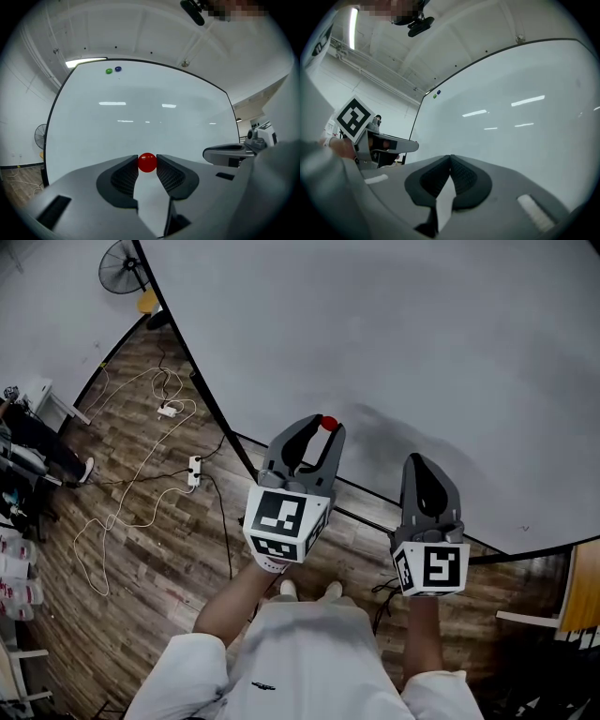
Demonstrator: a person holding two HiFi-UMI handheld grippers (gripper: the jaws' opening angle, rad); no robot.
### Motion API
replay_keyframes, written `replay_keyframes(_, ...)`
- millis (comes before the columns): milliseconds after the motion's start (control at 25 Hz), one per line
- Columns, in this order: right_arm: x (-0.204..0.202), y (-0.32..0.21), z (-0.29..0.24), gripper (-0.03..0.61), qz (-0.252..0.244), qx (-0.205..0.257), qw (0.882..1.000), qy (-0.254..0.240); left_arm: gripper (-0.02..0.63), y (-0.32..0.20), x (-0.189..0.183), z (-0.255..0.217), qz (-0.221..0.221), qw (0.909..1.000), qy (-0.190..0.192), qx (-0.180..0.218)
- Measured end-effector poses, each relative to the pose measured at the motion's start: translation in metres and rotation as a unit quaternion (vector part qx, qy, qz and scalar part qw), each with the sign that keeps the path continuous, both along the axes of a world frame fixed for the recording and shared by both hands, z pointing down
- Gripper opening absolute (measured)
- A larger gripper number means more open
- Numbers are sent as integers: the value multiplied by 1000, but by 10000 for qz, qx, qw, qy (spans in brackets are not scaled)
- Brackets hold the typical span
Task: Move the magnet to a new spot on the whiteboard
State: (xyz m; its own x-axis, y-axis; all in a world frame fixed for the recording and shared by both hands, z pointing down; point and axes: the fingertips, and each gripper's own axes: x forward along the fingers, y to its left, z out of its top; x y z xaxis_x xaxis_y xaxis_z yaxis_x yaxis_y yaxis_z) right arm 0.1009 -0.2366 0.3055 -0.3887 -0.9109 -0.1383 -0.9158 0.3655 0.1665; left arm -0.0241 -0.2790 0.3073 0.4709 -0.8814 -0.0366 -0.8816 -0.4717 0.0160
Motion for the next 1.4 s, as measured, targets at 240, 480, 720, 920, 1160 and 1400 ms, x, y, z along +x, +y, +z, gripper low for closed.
replay_keyframes(240,-3,1,-4,11,10,11,10000,47,123,14,-13,2,-70,10000,-14,16)
replay_keyframes(480,0,3,-1,11,125,9,9999,51,123,26,-30,14,-194,9998,-41,-49)
replay_keyframes(720,3,6,-3,11,177,25,9998,39,123,32,-33,17,-175,9998,-24,-91)
replay_keyframes(920,1,11,-6,11,162,72,9998,99,123,33,-29,9,-95,9999,-26,-58)
replay_keyframes(1160,0,16,-18,11,157,148,9997,125,123,31,-20,-8,24,10000,-43,34)
replay_keyframes(1400,-1,13,-35,11,210,267,9990,298,123,23,-5,-38,271,9993,113,253)
